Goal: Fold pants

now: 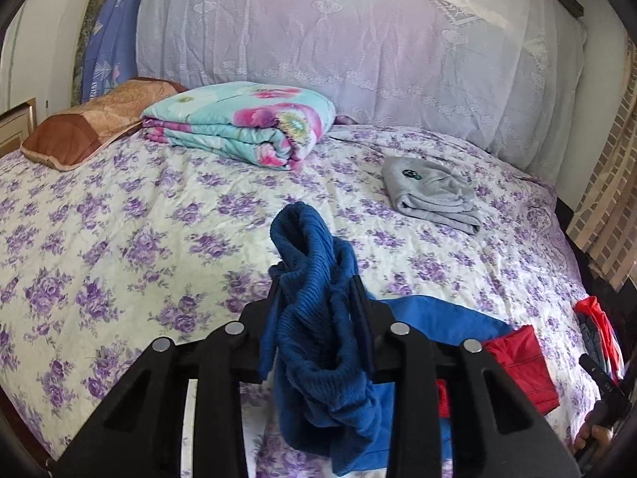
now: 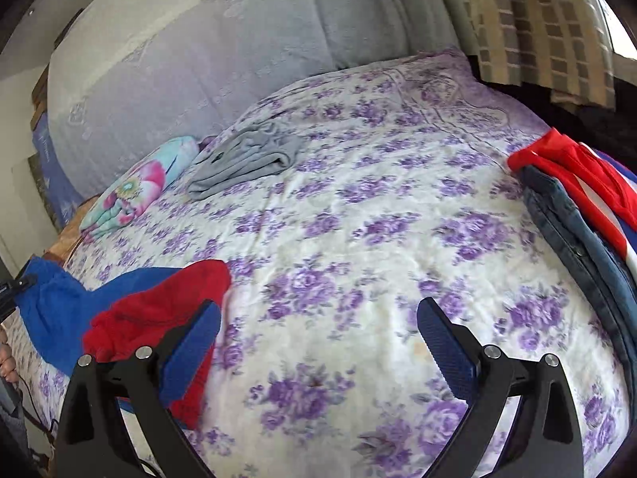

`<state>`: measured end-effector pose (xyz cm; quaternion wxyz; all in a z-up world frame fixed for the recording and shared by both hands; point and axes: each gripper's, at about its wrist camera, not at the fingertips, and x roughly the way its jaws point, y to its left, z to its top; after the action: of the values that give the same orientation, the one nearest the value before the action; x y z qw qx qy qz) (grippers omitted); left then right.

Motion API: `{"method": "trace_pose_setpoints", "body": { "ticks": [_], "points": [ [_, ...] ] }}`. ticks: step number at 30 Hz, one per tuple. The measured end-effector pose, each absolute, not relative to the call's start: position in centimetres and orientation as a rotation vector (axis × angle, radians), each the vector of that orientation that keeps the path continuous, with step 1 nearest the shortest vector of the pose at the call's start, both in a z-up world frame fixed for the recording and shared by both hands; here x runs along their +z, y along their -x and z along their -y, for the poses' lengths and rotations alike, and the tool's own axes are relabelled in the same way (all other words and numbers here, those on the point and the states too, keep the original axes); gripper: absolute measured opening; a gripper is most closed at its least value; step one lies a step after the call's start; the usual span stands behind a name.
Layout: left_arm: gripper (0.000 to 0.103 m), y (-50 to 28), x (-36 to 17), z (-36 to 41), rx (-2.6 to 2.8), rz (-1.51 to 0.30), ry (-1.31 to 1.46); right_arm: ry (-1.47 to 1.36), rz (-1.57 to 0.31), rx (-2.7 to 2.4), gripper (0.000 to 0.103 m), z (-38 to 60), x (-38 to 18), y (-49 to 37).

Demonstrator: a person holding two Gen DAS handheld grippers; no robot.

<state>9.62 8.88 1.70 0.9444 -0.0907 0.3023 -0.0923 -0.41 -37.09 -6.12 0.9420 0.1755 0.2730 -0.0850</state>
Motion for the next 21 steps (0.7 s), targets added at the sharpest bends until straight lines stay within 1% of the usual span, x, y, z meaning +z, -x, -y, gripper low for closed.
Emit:
{"method": "trace_pose_setpoints", "body": {
  "ticks": [4, 8, 11, 15, 18, 21],
  "points": [
    [0.026, -9.6, 2.7, -4.5, -0.234, -0.617, 0.068, -0.447, -0.566, -0.167, 0.099, 38.8, -8.3, 0.8],
    [0.026, -9.8, 1.9, -3.4, -0.234, -0.653, 0.067, -0.513, -0.517, -0.121, 0.099, 39.5, -8.6, 2.1],
    [0.029, -9.9, 1.5, -4.8, -0.179, -0.653, 0.098, -0.559, -0.513, -0.088, 0.099, 40.2, -9.0, 2.2],
    [0.035, -10.5, -0.3, -6.9, -0.112, -0.709, 0.111, -0.581, -0.491, -0.067, 0.099, 40.5, -9.1, 2.5],
    [0.043, -11.1, -2.3, -7.9, -0.077, -0.760, 0.121, -0.582, -0.489, -0.061, 0.099, 40.5, -9.0, 2.6],
    [0.044, -11.3, -3.8, -9.0, -0.071, -0.778, 0.150, -0.581, -0.489, -0.062, 0.099, 40.5, -9.0, 2.5]
  ]
}}
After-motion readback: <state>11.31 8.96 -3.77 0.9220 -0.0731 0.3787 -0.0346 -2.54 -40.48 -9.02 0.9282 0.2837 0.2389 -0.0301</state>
